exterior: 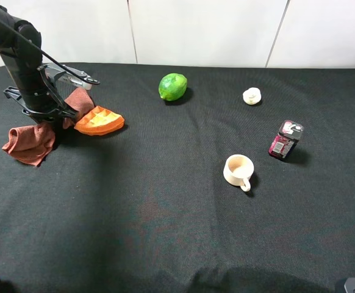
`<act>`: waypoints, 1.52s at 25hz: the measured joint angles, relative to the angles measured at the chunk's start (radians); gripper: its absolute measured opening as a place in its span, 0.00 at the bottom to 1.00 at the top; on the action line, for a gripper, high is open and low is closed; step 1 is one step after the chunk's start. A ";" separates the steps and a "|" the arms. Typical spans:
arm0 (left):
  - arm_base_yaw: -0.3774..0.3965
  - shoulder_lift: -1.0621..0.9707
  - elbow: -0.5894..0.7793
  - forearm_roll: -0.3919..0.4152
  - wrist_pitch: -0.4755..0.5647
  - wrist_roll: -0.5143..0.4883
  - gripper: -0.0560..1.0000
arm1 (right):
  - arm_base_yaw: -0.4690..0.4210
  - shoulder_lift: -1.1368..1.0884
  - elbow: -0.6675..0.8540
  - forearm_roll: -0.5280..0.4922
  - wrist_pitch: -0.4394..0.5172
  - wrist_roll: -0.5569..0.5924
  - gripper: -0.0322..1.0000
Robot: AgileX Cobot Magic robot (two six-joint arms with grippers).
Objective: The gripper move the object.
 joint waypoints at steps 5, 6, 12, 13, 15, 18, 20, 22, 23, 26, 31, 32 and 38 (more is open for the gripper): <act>0.000 0.000 0.000 0.000 -0.011 -0.006 0.63 | 0.000 0.000 0.000 0.000 0.000 0.000 0.70; 0.000 0.000 0.000 0.000 -0.012 -0.011 0.67 | 0.000 0.000 0.000 0.000 0.000 0.000 0.70; 0.000 0.000 0.000 0.000 -0.024 -0.026 0.83 | 0.000 0.000 0.000 0.000 0.000 0.000 0.70; 0.000 0.000 0.000 0.000 -0.025 -0.028 0.83 | 0.000 0.000 0.000 0.000 0.000 0.000 0.70; 0.000 0.000 0.000 0.000 -0.026 -0.028 0.84 | 0.000 0.000 0.000 0.000 0.000 0.000 0.70; 0.000 0.000 0.000 0.000 -0.026 -0.031 0.84 | 0.000 0.000 0.000 0.000 0.000 0.000 0.70; 0.000 0.000 0.000 0.000 -0.016 -0.031 0.84 | 0.000 0.000 0.000 0.000 0.000 0.000 0.70; 0.000 0.000 0.000 0.000 0.000 -0.031 0.84 | 0.000 0.000 0.000 0.000 0.000 0.000 0.70; 0.000 0.000 0.000 0.000 0.006 -0.031 0.84 | 0.000 0.000 0.000 0.000 0.000 0.000 0.70; 0.000 0.000 0.000 0.000 0.027 -0.031 0.84 | 0.000 0.000 0.000 0.000 0.000 0.000 0.70; 0.000 0.000 0.000 0.000 0.026 -0.031 0.84 | 0.000 0.000 0.000 0.000 0.000 0.000 0.70; 0.000 0.000 0.000 0.000 0.026 -0.031 0.85 | 0.000 0.000 0.000 0.000 0.000 0.000 0.70; 0.000 0.000 0.000 0.000 0.026 0.000 0.98 | 0.000 0.000 0.000 0.000 0.000 0.000 0.70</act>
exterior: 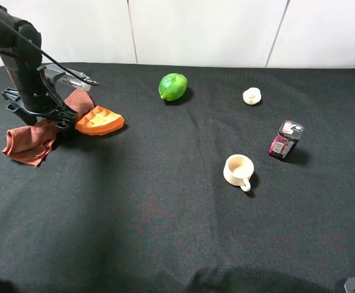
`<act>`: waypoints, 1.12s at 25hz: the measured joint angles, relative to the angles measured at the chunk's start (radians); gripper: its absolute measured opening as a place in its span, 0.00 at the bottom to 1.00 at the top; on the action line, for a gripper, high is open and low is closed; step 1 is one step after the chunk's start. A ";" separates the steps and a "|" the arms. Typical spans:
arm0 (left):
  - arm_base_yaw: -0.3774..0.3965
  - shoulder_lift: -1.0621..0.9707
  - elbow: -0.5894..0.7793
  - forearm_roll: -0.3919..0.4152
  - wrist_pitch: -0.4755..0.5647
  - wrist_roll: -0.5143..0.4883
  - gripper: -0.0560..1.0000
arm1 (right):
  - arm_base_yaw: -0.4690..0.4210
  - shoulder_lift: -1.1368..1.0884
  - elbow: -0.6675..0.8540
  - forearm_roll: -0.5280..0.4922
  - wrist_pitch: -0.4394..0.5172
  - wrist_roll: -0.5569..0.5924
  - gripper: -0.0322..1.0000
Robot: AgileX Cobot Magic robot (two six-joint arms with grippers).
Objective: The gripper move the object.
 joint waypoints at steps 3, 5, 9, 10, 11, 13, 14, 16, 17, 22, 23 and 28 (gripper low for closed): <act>0.000 0.000 0.000 0.000 0.000 0.021 0.99 | 0.000 0.000 0.000 0.000 0.000 0.000 0.70; 0.000 0.000 0.000 0.000 0.000 0.023 0.99 | 0.000 0.000 0.000 0.000 0.000 0.000 0.70; 0.000 0.000 0.000 0.000 0.000 0.029 0.99 | 0.000 0.000 0.000 0.000 0.000 0.000 0.70; 0.000 0.000 0.000 0.000 0.000 0.023 0.99 | 0.000 0.000 0.000 0.000 0.000 0.000 0.70; 0.000 0.000 0.000 0.000 0.000 0.022 0.99 | 0.000 0.000 0.000 0.000 0.000 0.000 0.70; 0.000 0.000 0.000 0.000 0.001 0.022 0.99 | 0.000 0.000 0.000 0.000 0.000 0.000 0.70; 0.000 -0.005 0.000 0.000 0.003 0.022 0.99 | 0.000 0.000 0.000 0.000 0.000 0.000 0.70; 0.000 -0.025 0.000 0.000 0.013 0.022 0.99 | 0.000 0.000 0.000 0.000 0.000 0.000 0.70; 0.000 -0.044 0.000 0.000 0.018 0.021 0.99 | 0.000 0.000 0.000 0.000 0.000 0.000 0.70; 0.000 -0.160 0.000 0.000 0.047 0.021 0.99 | 0.000 0.000 0.000 0.000 0.000 0.000 0.70; 0.000 -0.179 0.000 0.000 0.056 0.020 0.99 | 0.000 0.000 0.000 0.000 0.000 0.000 0.70; 0.000 -0.294 0.007 0.000 0.103 0.019 0.99 | 0.000 0.000 0.000 0.000 0.000 0.000 0.70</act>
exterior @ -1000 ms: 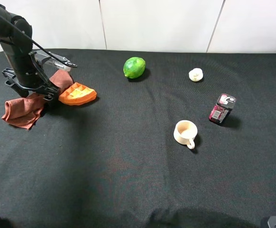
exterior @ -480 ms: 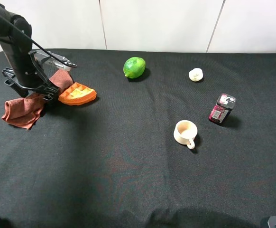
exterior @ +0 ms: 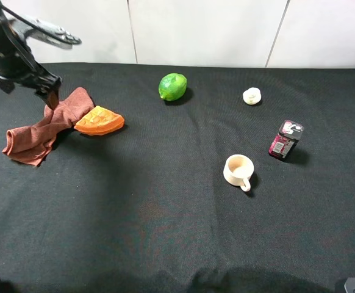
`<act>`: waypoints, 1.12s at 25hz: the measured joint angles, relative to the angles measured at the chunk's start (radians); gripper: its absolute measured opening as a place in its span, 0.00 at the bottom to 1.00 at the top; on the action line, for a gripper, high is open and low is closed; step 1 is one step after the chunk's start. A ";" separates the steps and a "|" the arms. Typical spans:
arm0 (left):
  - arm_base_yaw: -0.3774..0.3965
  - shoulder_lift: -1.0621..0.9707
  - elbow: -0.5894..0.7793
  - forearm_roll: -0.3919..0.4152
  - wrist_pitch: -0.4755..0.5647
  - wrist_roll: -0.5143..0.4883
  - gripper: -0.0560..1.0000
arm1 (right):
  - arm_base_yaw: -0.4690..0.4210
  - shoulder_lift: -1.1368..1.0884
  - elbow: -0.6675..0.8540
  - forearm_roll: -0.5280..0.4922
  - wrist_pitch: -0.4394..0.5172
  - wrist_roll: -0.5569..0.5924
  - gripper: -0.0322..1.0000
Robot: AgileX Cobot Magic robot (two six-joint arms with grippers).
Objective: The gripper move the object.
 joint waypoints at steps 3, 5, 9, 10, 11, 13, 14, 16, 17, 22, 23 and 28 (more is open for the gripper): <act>0.000 -0.094 0.040 0.001 0.001 0.000 0.99 | 0.000 0.000 0.000 0.000 0.000 0.000 0.70; 0.000 -0.169 0.081 0.001 0.001 0.000 0.99 | 0.000 0.000 0.000 0.000 0.000 0.000 0.70; 0.000 -0.313 0.169 0.004 0.003 0.000 0.99 | 0.000 0.000 0.000 0.000 0.000 0.000 0.70; 0.000 -0.355 0.194 0.004 0.004 0.000 0.99 | 0.000 0.000 0.000 0.000 0.000 0.000 0.70; 0.000 -0.399 0.221 0.004 0.006 0.000 0.99 | 0.000 0.000 0.000 0.000 0.000 0.000 0.70; 0.000 -0.482 0.271 0.004 0.017 0.000 0.99 | 0.000 0.000 0.000 0.000 0.000 0.000 0.70; 0.000 -0.529 0.298 0.004 0.028 0.000 0.99 | 0.000 0.000 0.000 0.000 0.000 0.000 0.70; 0.000 -0.619 0.353 0.004 0.045 0.000 0.99 | 0.000 0.000 0.000 0.000 0.000 0.000 0.70; 0.000 -0.671 0.376 0.004 0.053 0.000 0.99 | 0.000 0.000 0.000 0.000 0.000 0.000 0.70; 0.000 -0.939 0.502 0.004 0.107 0.000 0.99 | 0.000 0.000 0.000 0.000 0.000 0.000 0.70; 0.000 -0.993 0.523 0.004 0.121 0.000 0.99 | 0.000 0.000 0.000 0.000 0.000 0.000 0.70; 0.000 -1.230 0.594 0.004 0.202 0.000 0.99 | 0.000 0.000 0.000 0.000 0.000 0.000 0.70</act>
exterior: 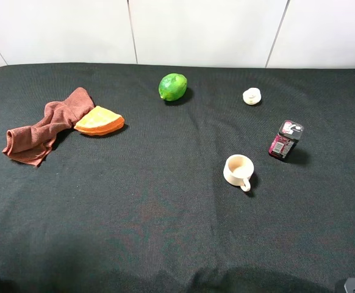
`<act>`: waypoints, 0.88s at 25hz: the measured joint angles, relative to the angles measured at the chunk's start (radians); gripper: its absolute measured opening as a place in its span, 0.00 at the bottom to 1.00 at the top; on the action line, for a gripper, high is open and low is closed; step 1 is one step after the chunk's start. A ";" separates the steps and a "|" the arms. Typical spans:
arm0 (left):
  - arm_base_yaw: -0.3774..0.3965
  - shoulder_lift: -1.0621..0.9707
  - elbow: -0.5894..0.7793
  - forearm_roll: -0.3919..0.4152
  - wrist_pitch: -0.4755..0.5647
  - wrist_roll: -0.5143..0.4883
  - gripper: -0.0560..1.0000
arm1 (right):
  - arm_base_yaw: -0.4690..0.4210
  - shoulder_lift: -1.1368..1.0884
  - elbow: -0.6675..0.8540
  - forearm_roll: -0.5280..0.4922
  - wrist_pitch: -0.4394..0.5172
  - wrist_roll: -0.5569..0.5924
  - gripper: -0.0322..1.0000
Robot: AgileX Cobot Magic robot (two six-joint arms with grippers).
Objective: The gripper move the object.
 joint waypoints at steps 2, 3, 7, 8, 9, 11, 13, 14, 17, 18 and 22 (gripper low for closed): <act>0.000 -0.096 0.026 0.000 0.020 0.000 0.99 | 0.000 0.000 0.000 0.000 0.000 0.000 0.70; 0.000 -0.135 0.037 0.000 0.026 0.000 0.99 | 0.000 0.000 0.000 0.000 0.000 0.000 0.70; 0.000 -0.282 0.075 0.000 0.054 0.000 0.99 | 0.000 0.000 0.000 0.000 0.000 0.000 0.70; 0.000 -0.310 0.081 0.000 0.067 0.000 0.99 | 0.000 0.000 0.000 0.000 0.000 0.000 0.70; 0.001 -0.335 0.086 0.000 0.072 0.000 0.99 | 0.000 0.000 0.000 0.000 0.000 0.000 0.70; 0.011 -0.376 0.091 -0.001 0.077 0.000 0.99 | 0.000 0.000 0.000 0.000 0.000 0.000 0.70; 0.046 -0.417 0.092 -0.003 0.079 0.000 0.99 | 0.000 0.000 0.000 0.000 0.000 0.000 0.70; 0.071 -0.442 0.092 -0.004 0.080 0.000 0.99 | 0.000 0.000 0.000 0.000 0.000 0.000 0.70; 0.138 -0.514 0.092 -0.004 0.082 0.000 0.99 | 0.000 0.000 0.000 0.000 0.000 0.000 0.70; 0.148 -0.528 0.092 -0.005 0.085 0.000 0.99 | 0.000 0.000 0.000 0.000 0.000 0.000 0.70; 0.155 -0.535 0.094 -0.025 0.088 0.010 0.99 | 0.000 0.000 0.000 0.000 0.000 0.000 0.70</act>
